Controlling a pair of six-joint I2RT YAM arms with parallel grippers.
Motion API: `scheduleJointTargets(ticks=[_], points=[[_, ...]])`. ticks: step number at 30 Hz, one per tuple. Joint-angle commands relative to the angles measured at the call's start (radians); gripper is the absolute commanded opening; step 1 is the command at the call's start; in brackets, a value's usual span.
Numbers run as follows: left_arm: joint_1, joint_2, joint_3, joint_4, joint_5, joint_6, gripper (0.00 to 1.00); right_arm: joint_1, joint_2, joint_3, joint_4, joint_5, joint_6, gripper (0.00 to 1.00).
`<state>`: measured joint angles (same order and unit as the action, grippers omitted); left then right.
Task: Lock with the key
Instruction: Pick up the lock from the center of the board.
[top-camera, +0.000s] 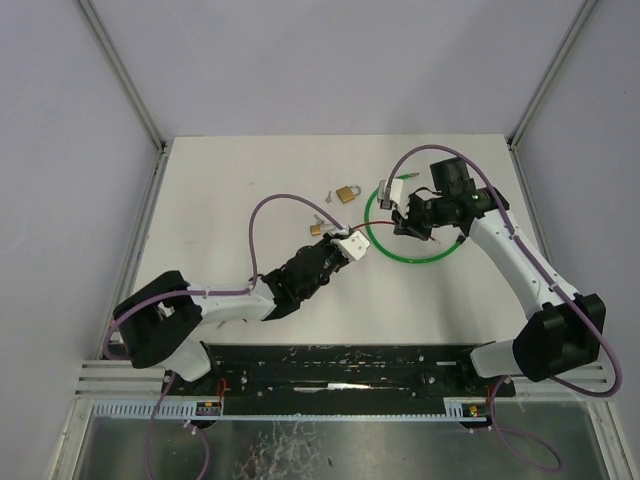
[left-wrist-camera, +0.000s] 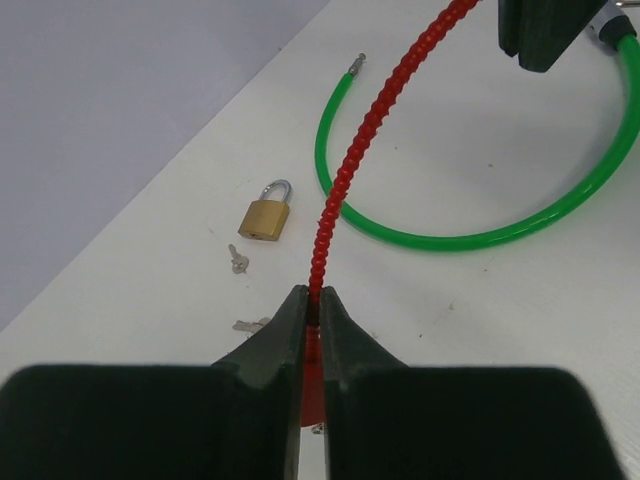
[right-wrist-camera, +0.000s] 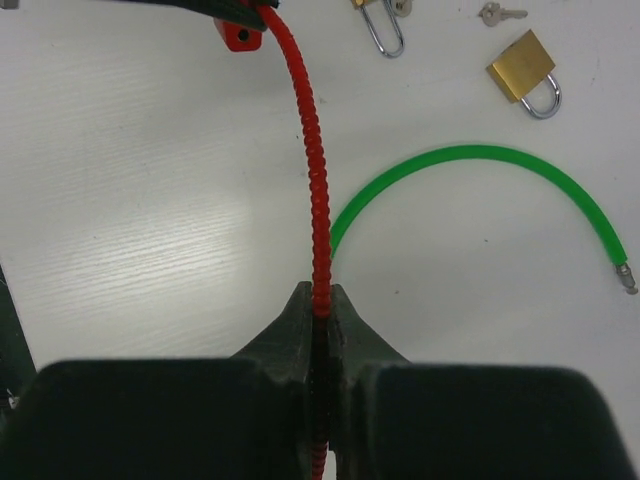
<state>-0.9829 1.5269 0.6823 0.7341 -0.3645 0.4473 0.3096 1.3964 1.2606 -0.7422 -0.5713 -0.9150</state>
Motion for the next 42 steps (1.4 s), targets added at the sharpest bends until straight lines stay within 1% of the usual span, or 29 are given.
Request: scheduleJointTargets(ticks=[1, 4, 6, 9, 10, 14, 17, 19, 21, 23, 30, 31, 32, 35, 36, 39, 42], points=[[-0.013, -0.015, -0.010, 0.125, -0.031, -0.029, 0.10, 0.004, -0.077, -0.040, 0.088, -0.109, 0.056, 0.00], [-0.013, -0.073, -0.040, 0.117, 0.014, -0.095, 0.31, -0.015, -0.120, -0.088, 0.131, -0.161, 0.075, 0.00], [-0.013, -0.133, -0.070, 0.089, 0.051, -0.153, 0.44, -0.059, -0.148, -0.112, 0.156, -0.225, 0.097, 0.00], [-0.012, -0.291, -0.083, -0.029, 0.104, -0.303, 0.52, -0.113, -0.204, -0.161, 0.208, -0.299, 0.133, 0.00], [-0.012, -0.340, -0.094, -0.061, 0.130, -0.334, 0.54, -0.120, -0.225, -0.177, 0.219, -0.318, 0.140, 0.00], [-0.009, -0.483, -0.157, -0.118, 0.276, -0.415, 0.69, -0.129, -0.287, -0.226, 0.208, -0.401, 0.100, 0.00], [-0.004, -0.514, -0.175, -0.165, 0.385, -0.460, 0.73, -0.133, -0.309, -0.247, 0.198, -0.451, 0.093, 0.00], [-0.003, -0.502, -0.176, -0.183, 0.423, -0.486, 0.74, -0.136, -0.320, -0.257, 0.189, -0.493, 0.091, 0.00], [-0.001, -0.469, -0.170, -0.193, 0.434, -0.516, 0.74, -0.138, -0.340, -0.270, 0.193, -0.525, 0.094, 0.00], [-0.001, -0.438, -0.159, -0.202, 0.443, -0.546, 0.72, -0.141, -0.360, -0.285, 0.207, -0.547, 0.107, 0.00], [0.004, -0.432, -0.192, -0.168, 0.428, -0.649, 0.67, -0.150, -0.356, -0.304, 0.241, -0.590, 0.152, 0.00], [0.007, -0.437, -0.216, -0.131, 0.426, -0.690, 0.68, -0.152, -0.352, -0.307, 0.251, -0.596, 0.168, 0.00], [0.022, -0.464, -0.302, -0.039, 0.394, -0.843, 0.73, -0.161, -0.344, -0.318, 0.298, -0.618, 0.237, 0.00], [0.051, -0.530, -0.411, 0.058, 0.358, -0.988, 0.79, -0.168, -0.343, -0.336, 0.363, -0.642, 0.319, 0.00], [0.064, -0.563, -0.426, 0.048, 0.348, -1.014, 0.81, -0.168, -0.341, -0.336, 0.366, -0.650, 0.322, 0.00], [0.104, -0.672, -0.404, -0.074, 0.341, -0.968, 0.82, -0.168, -0.335, -0.337, 0.360, -0.663, 0.317, 0.00], [0.120, -0.709, -0.357, -0.162, 0.386, -0.907, 0.81, -0.169, -0.328, -0.335, 0.341, -0.669, 0.291, 0.00]])
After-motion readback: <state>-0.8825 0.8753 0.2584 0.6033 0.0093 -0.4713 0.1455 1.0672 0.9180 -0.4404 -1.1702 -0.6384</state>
